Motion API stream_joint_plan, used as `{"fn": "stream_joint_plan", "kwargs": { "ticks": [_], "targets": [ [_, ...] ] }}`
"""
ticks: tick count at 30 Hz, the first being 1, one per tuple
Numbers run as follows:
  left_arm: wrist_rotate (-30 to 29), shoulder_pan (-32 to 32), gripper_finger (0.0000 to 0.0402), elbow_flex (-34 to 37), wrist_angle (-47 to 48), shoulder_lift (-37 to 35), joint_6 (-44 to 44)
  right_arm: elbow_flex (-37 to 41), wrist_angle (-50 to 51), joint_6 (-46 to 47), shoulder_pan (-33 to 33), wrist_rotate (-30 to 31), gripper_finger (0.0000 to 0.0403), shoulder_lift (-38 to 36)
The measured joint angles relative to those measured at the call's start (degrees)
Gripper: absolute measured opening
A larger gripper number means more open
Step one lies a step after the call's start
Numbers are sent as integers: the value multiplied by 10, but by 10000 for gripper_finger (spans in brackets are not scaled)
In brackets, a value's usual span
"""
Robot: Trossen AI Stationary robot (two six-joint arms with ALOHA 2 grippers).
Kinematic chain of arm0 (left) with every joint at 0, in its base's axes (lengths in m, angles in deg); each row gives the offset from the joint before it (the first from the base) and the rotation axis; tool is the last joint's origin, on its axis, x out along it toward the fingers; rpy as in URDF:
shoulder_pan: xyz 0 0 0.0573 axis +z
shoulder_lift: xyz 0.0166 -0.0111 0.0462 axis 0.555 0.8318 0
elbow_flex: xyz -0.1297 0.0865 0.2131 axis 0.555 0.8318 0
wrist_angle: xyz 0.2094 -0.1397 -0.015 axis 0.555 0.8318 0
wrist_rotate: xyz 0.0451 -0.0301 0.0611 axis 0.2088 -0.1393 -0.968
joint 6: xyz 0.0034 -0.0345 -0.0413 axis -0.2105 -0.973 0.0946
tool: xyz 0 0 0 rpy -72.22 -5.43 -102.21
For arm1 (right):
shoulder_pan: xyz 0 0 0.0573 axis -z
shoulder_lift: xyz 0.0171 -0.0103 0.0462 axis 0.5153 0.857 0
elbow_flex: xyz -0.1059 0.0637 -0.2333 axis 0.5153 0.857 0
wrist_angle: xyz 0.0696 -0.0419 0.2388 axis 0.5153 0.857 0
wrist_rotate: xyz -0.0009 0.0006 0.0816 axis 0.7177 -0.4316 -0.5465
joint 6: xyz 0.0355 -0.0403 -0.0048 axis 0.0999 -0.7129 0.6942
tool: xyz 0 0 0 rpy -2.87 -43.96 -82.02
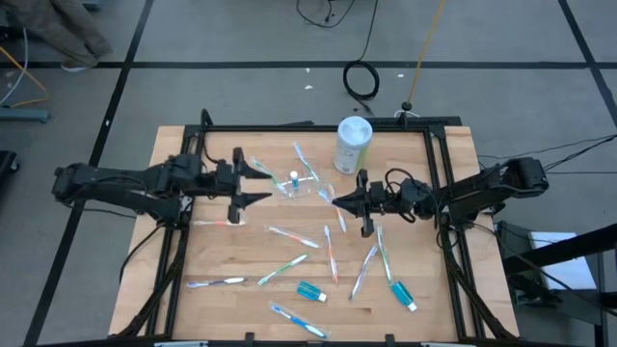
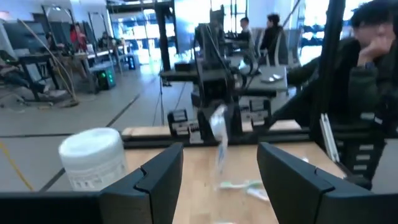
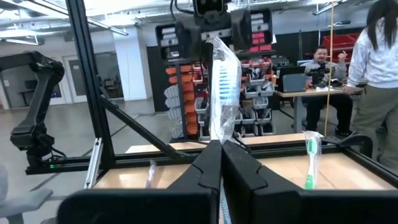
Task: Pick & Place toothbrushing station
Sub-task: Put the blue toothbrush into the transparent organizer
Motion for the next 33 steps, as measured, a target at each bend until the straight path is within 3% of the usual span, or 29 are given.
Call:
{"fn": "stream_joint_plan", "kwargs": {
  "ticks": [5, 11, 18, 27, 33],
  "targets": [
    [-1, 0, 214, -1, 49, 12, -9, 0, 0, -11, 1, 0, 0, 0],
    [-1, -1, 214, 0, 40, 91, -37, -6, 1, -14, 1, 0, 0, 0],
    [-1, -3, 214, 0, -36, 193, -60, -61, 79, -33, 0, -1, 0, 9],
    [1, -9, 214, 0, -122, 249, -55, -101, 104, -50, -4, 0, 0, 16],
    [2, -15, 214, -1, -194, 268, -28, -125, 108, -53, -8, -2, 0, 62]
  ]
}}
